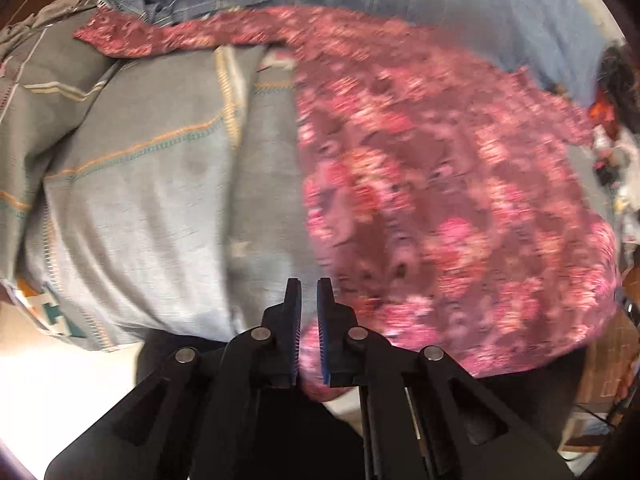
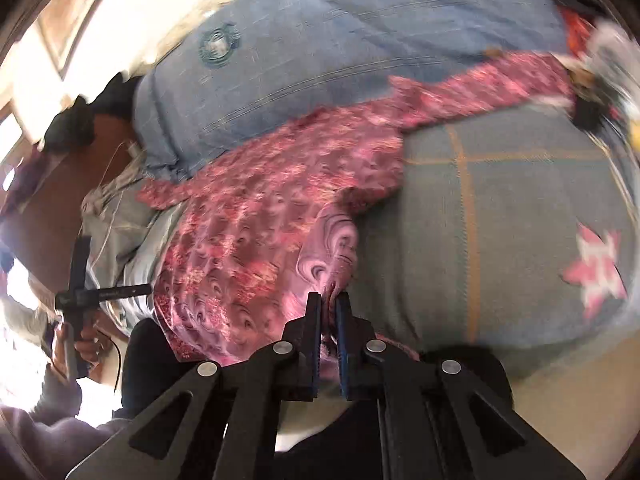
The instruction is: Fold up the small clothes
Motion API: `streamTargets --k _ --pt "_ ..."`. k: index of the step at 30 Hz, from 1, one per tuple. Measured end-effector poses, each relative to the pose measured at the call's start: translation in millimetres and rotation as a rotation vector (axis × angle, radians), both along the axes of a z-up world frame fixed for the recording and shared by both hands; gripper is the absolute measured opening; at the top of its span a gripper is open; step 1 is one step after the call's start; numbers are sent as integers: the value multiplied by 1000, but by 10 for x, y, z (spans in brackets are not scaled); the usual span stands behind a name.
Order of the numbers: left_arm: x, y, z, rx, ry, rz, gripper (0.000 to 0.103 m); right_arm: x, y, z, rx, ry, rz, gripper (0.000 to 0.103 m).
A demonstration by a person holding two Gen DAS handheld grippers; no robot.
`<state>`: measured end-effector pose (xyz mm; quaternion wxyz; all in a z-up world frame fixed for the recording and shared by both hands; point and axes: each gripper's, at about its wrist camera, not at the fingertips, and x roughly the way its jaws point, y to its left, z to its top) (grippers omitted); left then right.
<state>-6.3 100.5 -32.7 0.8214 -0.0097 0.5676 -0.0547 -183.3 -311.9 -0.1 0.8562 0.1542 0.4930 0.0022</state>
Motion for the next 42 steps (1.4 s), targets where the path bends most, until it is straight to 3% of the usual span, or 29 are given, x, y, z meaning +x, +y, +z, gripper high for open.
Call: streamTargets --k 2,4,6,7,9,10,11,13,14,16,18,19,21,22,23,26,30,36,38,42 --pt "49 61 -97 14 45 15 6 18 -105 -325 -96 177 -57 6" --pt "52 104 -28 -46 36 9 6 54 -187 -416 -130 234 -103 8" --pt "94 84 156 -80 -12 -2 6 115 -225 -224 -83 138 -129 13" --pt "134 41 283 -96 -53 -12 9 181 -225 -55 -43 46 -134 16" --pt "210 -51 454 -124 -107 -26 29 360 -174 170 -2 -79 -114 23" --pt "272 -111 518 -142 -135 -24 59 493 -108 263 -7 -145 -99 25" --pt "332 -154 538 -151 -156 -18 82 609 -59 291 -18 -180 -83 27" --pt "461 -292 478 -149 -196 6 83 841 47 236 -39 -215 -58 37" --pt "557 -384 368 -141 -186 2 83 985 97 146 -52 -217 -50 36" --pt "642 -495 144 -104 -153 9 83 1204 181 -168 -99 -151 -34 34" --pt "671 -591 -107 -14 -107 9 83 1395 219 -599 -171 -13 -18 33" --pt "665 -619 -152 33 -111 0 84 1347 256 -552 -197 -85 -13 33" --pt "588 -666 -63 55 -163 -52 84 1428 211 -441 -166 -49 3 31" --pt "596 -681 -4 26 -159 -86 84 1468 62 -346 -95 -64 -21 30" --pt "613 -689 53 6 -169 -98 84 1495 -195 -176 -30 -127 -86 30" --pt "752 -736 219 -8 -217 -116 84 1672 -902 200 -10 -198 -301 38" --pt "1082 -912 356 -55 -243 -134 84 2155 -1848 648 -96 -218 -522 41" --pt "1552 -1135 365 -94 -254 -155 84 2881 -2791 841 -236 -107 -649 58" --pt "1687 -1161 344 -102 -251 -154 84 3062 -3043 714 -286 -30 -661 63" --pt "1894 -1142 280 -140 -230 -149 84 3346 -3289 439 -373 102 -643 64"
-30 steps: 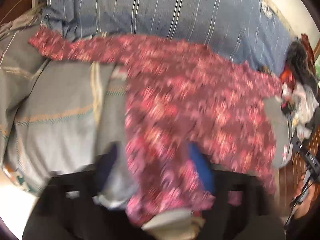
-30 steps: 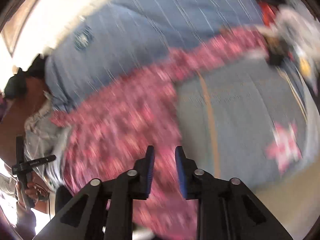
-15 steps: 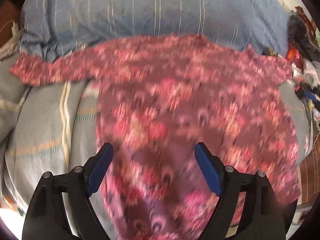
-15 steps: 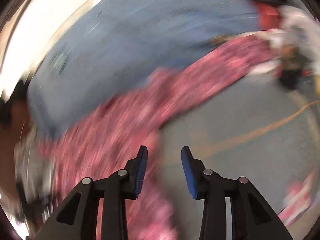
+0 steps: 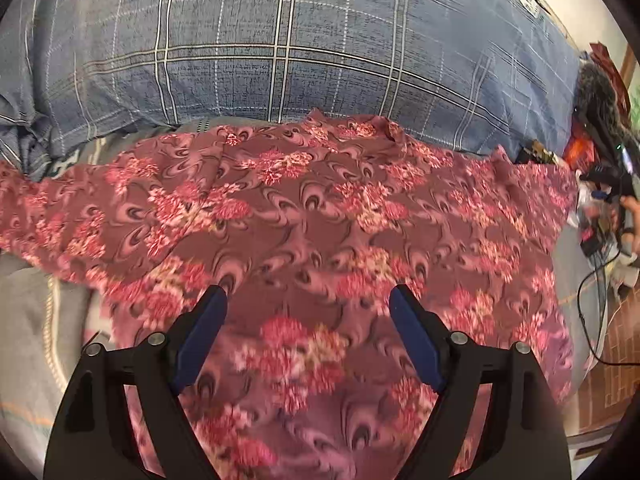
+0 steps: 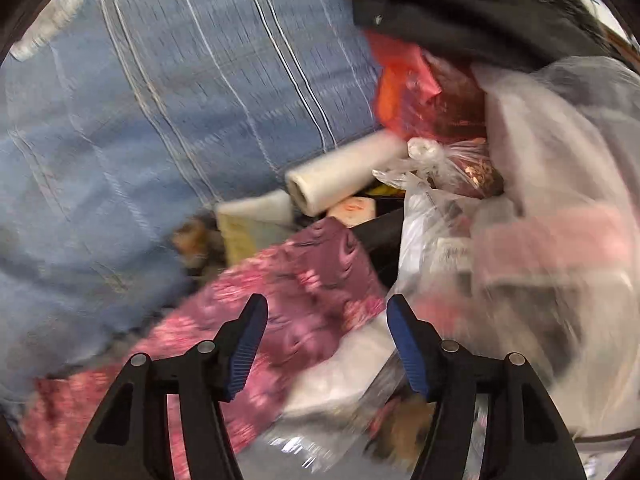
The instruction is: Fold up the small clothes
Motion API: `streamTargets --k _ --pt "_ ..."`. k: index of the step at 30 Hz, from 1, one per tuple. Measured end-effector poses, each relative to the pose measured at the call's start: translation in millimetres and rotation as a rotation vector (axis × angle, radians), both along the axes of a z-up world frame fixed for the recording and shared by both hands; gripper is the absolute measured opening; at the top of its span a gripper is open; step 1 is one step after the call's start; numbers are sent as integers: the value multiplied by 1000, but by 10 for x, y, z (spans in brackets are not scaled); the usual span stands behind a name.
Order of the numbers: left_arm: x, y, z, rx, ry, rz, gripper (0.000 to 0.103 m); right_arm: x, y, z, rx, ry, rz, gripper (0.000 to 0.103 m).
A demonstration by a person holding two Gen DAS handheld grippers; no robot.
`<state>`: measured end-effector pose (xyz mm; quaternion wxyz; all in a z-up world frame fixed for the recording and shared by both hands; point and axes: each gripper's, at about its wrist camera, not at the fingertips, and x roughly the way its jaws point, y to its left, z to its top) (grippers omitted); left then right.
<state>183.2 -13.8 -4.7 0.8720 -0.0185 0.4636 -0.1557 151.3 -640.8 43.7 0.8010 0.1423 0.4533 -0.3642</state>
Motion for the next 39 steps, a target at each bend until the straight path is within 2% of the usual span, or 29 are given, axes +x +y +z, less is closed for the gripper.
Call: streamTargets --k 7,11,12,14,15,16,17,18,22,27,30,35,39 --pt "224 -18 -155 -33 38 13 84 368 -72 -385 -66 172 86 71" --pt "336 -78 -254 -80 70 16 84 445 -104 -569 -57 218 102 79" --pt "351 -91 -267 -82 68 17 84 470 -93 -606 -62 233 112 78" --pt "370 -112 -287 -75 53 16 84 490 -83 -650 -49 237 129 65" --pt "380 -121 -292 -68 45 15 84 485 -80 -656 -24 216 137 32" --pt "390 -122 -294 -67 41 14 84 471 -74 -650 5 198 142 7" --pt "401 -117 -297 -68 36 15 84 442 -49 -624 13 179 134 8" --pt "407 -107 -298 -71 33 18 84 421 -14 -594 -2 169 137 2" --pt "448 -21 -320 -63 17 50 84 224 263 -319 -42 83 157 2" --pt "445 22 -331 -28 1 71 84 -62 506 58 29 -87 148 2" --pt "428 2 -309 1 -14 68 84 -78 783 187 62 -149 195 2" --pt "457 23 -321 8 9 73 84 14 1403 94 123 -179 315 0" --pt "453 26 -312 12 19 65 84 170 1978 -150 239 -191 423 0"
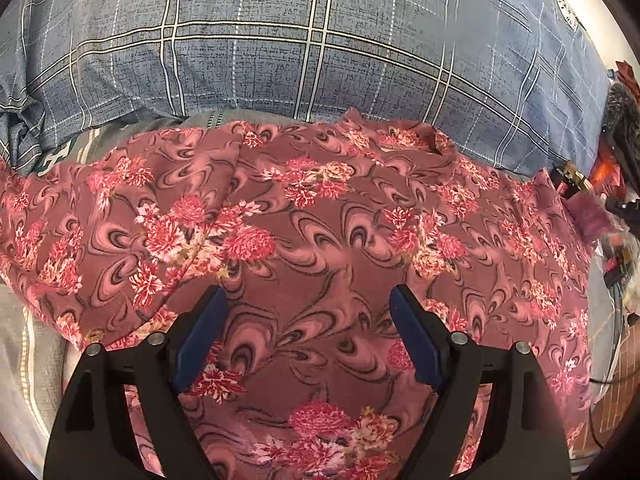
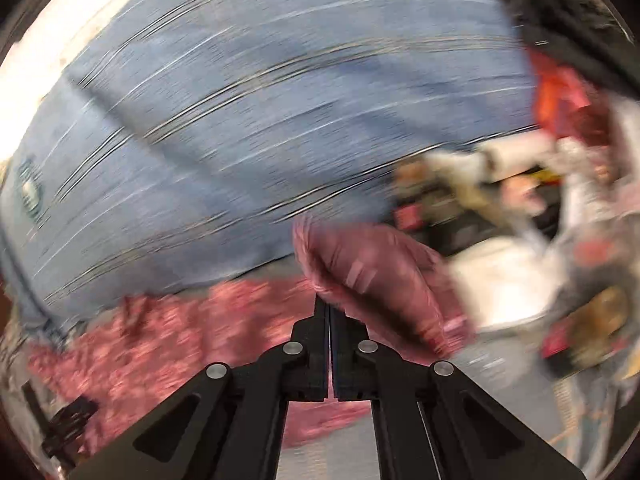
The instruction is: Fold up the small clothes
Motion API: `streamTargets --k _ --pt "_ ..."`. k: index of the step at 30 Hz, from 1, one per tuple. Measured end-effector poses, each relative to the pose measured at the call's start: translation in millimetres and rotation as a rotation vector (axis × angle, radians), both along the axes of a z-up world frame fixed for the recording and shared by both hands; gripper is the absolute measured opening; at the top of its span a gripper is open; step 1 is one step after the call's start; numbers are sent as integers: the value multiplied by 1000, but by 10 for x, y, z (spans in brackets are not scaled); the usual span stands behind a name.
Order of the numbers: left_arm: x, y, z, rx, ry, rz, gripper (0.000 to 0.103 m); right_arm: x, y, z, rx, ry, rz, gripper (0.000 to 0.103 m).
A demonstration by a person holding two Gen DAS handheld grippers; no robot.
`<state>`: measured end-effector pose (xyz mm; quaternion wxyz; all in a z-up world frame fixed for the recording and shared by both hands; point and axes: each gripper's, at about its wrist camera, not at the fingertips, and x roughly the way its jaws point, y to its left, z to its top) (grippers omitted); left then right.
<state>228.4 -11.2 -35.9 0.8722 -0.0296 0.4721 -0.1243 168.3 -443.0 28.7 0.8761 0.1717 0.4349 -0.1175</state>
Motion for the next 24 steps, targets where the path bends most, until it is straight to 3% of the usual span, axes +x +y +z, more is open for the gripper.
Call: streamTargets --k 3,5,6,7,9,17,18,19,20,21,24 --pt "-8 -6 -7 23 -1 -7 84 -2 334 -136 100 14 55 2" --pt "-9 -4 -9 29 5 -10 84 -99 344 -133 118 -36 -2 5" --pt "-11 3 -8 26 6 -11 84 -156 300 -121 118 -51 -48 17" --pt "-8 6 -9 24 8 -10 84 -227 233 -127 116 -58 -110 40" --pt "-5 6 -11 26 8 -8 84 -368 68 -208 141 -43 -215 57" --pt "-10 -79 -44 87 -16 -22 85 -505 -346 -747 295 -50 -407 57" --pt "-7 -86 -45 91 -17 -23 85 -511 -383 -795 305 -68 -427 54" --pt "-5 -85 -43 93 -18 -24 85 -516 -411 -822 309 -94 -452 42" --pt "5 -81 -40 88 -16 -25 85 -520 -428 -828 313 -111 -471 29" --pt "10 -68 -34 80 -12 -24 85 -510 -428 -832 342 -130 -463 7" --pt "42 12 1 22 6 -12 85 -551 -236 -660 383 -223 -412 6"
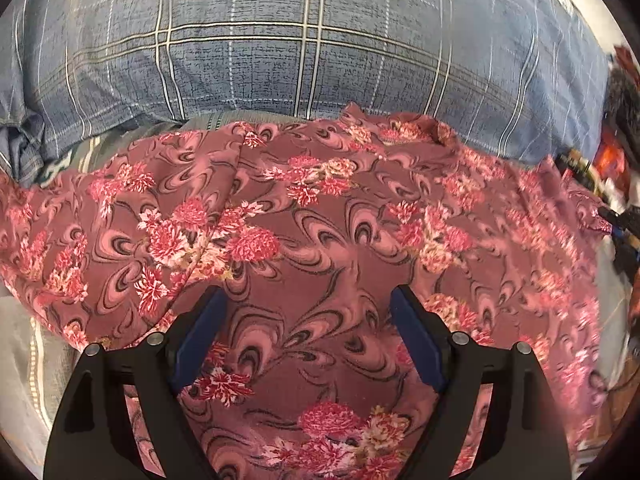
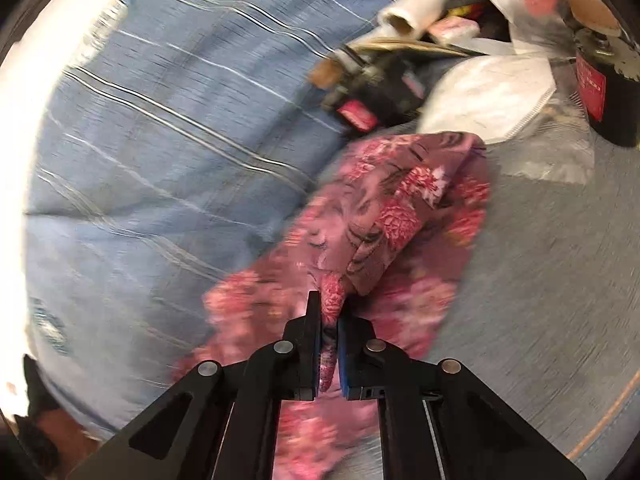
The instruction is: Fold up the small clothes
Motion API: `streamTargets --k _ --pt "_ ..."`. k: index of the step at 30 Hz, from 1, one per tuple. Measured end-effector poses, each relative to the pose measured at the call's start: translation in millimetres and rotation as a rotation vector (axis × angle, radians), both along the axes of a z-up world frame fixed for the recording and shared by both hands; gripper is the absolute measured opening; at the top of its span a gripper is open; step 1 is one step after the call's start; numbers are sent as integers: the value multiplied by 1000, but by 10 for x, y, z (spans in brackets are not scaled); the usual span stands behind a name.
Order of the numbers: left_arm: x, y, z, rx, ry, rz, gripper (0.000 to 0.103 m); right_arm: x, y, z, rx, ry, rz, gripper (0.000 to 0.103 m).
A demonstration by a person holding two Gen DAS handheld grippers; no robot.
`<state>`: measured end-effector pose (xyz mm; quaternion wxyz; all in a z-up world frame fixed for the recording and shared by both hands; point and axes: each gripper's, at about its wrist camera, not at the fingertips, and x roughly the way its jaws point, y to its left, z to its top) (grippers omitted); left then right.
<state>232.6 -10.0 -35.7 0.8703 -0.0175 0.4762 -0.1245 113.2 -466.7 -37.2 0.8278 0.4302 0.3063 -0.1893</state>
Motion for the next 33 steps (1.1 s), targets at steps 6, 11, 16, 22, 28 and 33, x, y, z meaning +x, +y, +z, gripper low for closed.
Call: streamTargets --k 6,11,16,22,28,33 --pt "19 202 131 -61 6 41 85 182 897 347 17 -118 228 6" --pt "-1 477 360 -120 -32 79 85 513 1815 199 93 -107 403 6" --pt "4 855 557 -158 -82 151 85 818 2588 -26 144 -87 509 6" --pt "41 1195 581 -246 -78 215 85 1009 3347 -287 141 -48 601 13" --pt "92 1060 448 -320 5 120 85 756 3429 -653 183 125 703 20" --pt "85 537 204 -382 152 -84 85 310 2644 -375 54 85 596 25"
